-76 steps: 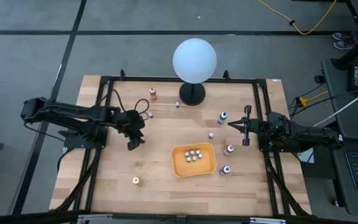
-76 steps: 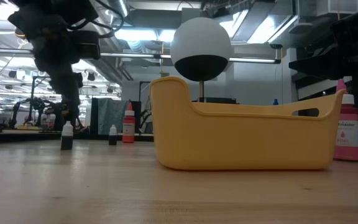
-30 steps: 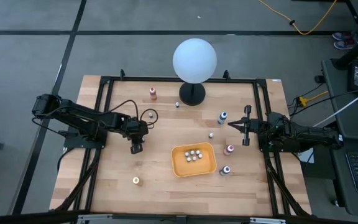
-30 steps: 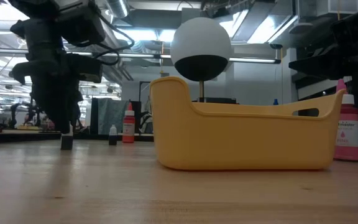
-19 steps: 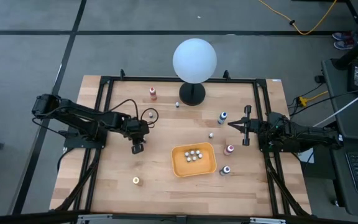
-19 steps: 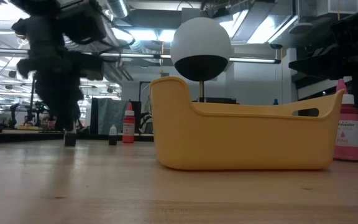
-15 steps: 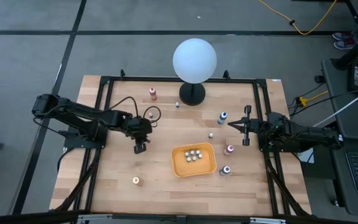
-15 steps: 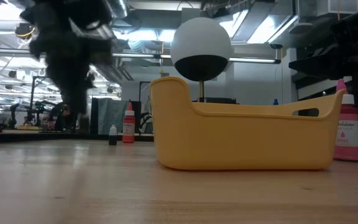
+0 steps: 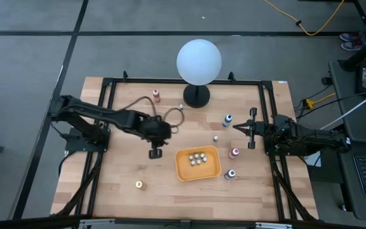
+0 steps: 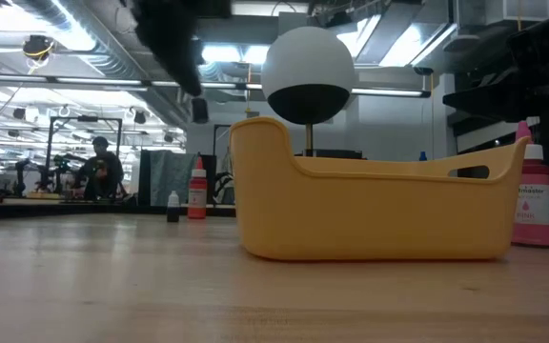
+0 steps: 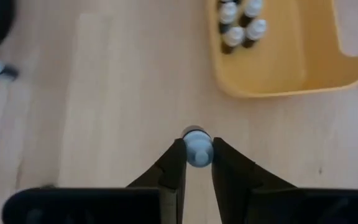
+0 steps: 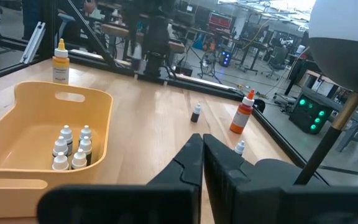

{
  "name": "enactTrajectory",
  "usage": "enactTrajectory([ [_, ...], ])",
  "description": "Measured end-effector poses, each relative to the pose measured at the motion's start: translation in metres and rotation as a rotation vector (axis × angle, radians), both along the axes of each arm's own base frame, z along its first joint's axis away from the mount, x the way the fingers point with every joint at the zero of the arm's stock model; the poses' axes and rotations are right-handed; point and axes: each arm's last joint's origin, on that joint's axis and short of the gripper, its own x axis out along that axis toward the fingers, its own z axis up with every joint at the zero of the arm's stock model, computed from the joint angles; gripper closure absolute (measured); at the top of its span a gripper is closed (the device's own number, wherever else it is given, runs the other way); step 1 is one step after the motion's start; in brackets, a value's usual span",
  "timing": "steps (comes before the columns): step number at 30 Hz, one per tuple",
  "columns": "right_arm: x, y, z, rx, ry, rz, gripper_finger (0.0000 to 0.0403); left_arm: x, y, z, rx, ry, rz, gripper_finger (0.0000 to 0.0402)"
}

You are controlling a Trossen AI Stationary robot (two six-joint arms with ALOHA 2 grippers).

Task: Pick & Place food coloring
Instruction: Put the small pink food coloring bottle into the yellow bin

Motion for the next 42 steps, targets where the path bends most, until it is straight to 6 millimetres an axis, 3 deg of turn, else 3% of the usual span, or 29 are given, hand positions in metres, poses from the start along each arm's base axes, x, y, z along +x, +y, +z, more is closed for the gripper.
enactTrajectory([
  [6,0.0,0.0,0.0,0.0,0.0,0.0,0.0386,0.045,-0.019,-0.006,-0.029,0.034,-0.205,0.0349],
  [12,0.0,0.0,0.0,0.0,0.0,0.0,0.0386,0.072,-0.032,-0.002,-0.008,0.008,-0.308,0.0349],
  [23,0.0,0.0,0.0,0.0,0.0,0.0,0.0386,0.085,-0.035,-0.026,0.024,0.065,-0.37,0.0348],
  [33,0.0,0.0,0.0,0.0,0.0,0.0,0.0386,0.094,-0.037,-0.032,0.044,0.025,-0.411,0.0348],
  [42,0.0,0.0,0.0,0.0,-0.001,0.0,0.0386,0.104,-0.037,-0.056,0.007,0.064,-0.461,0.0348],
])
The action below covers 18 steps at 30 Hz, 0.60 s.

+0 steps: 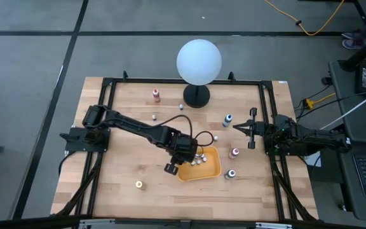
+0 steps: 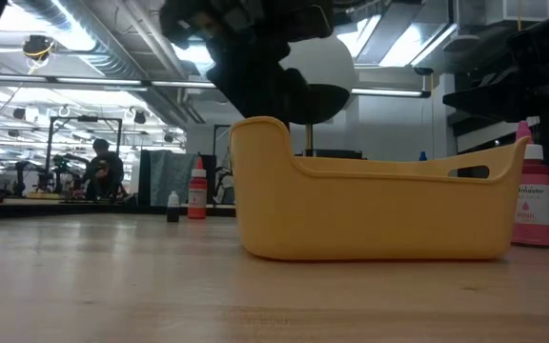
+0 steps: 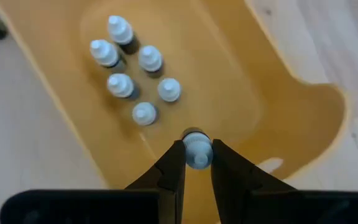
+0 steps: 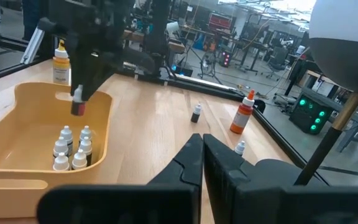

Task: Pick & Place food coloring
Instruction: Put the small pink food coloring bottle into the yellow bin

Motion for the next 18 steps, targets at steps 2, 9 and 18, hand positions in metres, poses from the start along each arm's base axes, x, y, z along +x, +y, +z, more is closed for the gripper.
enactTrajectory([
  [2,0.0,0.0,0.0,0.0,0.0,0.0,0.0386,0.003,0.002,-0.002,-0.003,-0.011,-0.007,0.0348],
  [9,0.0,0.0,0.0,0.0,0.0,0.0,0.0386,0.007,0.007,-0.013,0.032,0.003,-0.023,0.0348],
  [18,0.0,0.0,0.0,0.0,0.0,0.0,0.0386,0.011,0.006,-0.028,0.044,0.031,-0.055,0.0347],
])
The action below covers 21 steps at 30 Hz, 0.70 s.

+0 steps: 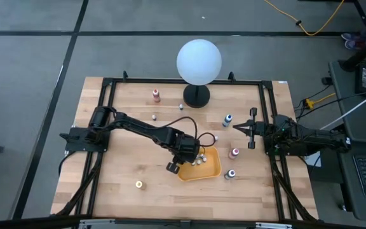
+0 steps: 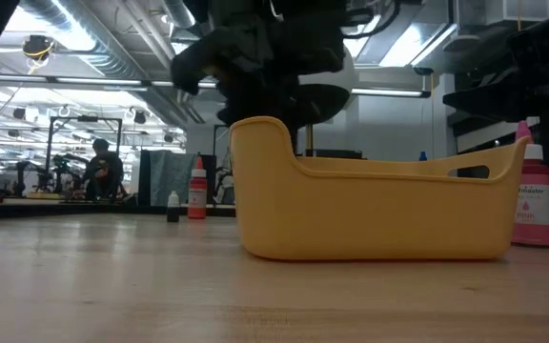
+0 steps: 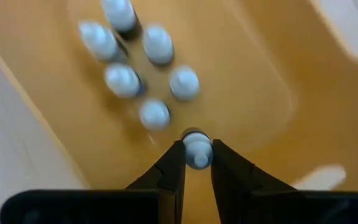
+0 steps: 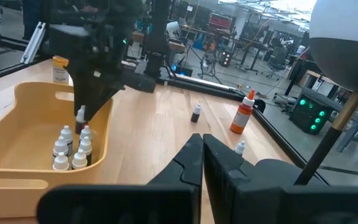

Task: Pick & Place food coloring
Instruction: Put the small pink food coloring bottle into the yellow bin

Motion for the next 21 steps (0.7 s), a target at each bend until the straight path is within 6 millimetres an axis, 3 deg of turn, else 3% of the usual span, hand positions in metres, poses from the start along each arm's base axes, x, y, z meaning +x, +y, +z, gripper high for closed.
enactTrajectory([
  [21,0.0,0.0,0.0,0.0,0.0,0.0,0.0386,0.005,0.0,-0.014,0.021,0.011,0.006,0.0347],
])
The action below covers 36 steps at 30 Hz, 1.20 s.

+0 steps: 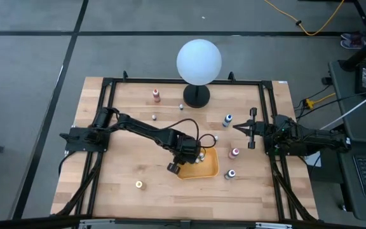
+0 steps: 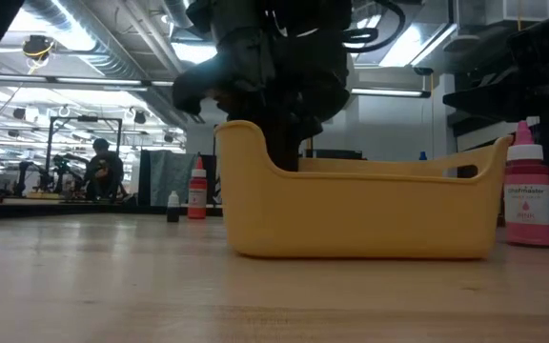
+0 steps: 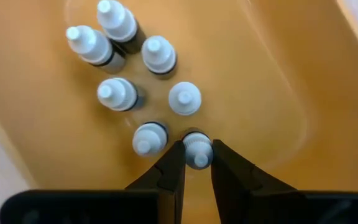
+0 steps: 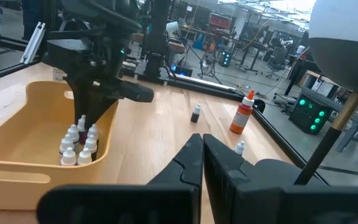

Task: Pick & Place food coloring
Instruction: Put the small pink food coloring bottle into the yellow bin, then put the small brown food coloring bottle into the yellow bin

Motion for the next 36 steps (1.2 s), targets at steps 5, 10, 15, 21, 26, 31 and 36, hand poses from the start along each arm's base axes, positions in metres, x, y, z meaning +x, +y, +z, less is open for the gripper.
enactTrajectory([
  [5,0.0,0.0,0.0,0.0,0.0,0.0,0.0386,-0.001,0.001,0.0,0.009,0.012,0.015,0.0332],
  [10,0.0,0.0,0.0,0.0,0.0,0.0,0.0386,-0.002,0.001,-0.001,0.011,0.023,0.016,0.0314],
  [15,0.0,0.0,0.0,0.0,0.0,0.0,0.0386,-0.003,0.001,-0.001,0.008,0.029,0.029,0.0303],
  [21,0.0,0.0,0.0,0.0,0.0,0.0,0.0386,-0.006,0.002,0.01,0.021,0.013,0.038,0.0293],
  [26,0.0,0.0,0.0,0.0,0.0,0.0,0.0386,-0.011,0.001,0.032,0.08,0.059,0.056,0.0291],
  [31,0.0,0.0,0.0,0.0,0.0,0.0,0.0386,-0.024,0.004,0.055,0.144,0.135,0.092,0.0294],
  [36,0.0,0.0,0.0,0.0,0.0,0.0,0.0386,-0.047,0.022,0.087,0.178,0.149,0.214,0.0293],
])
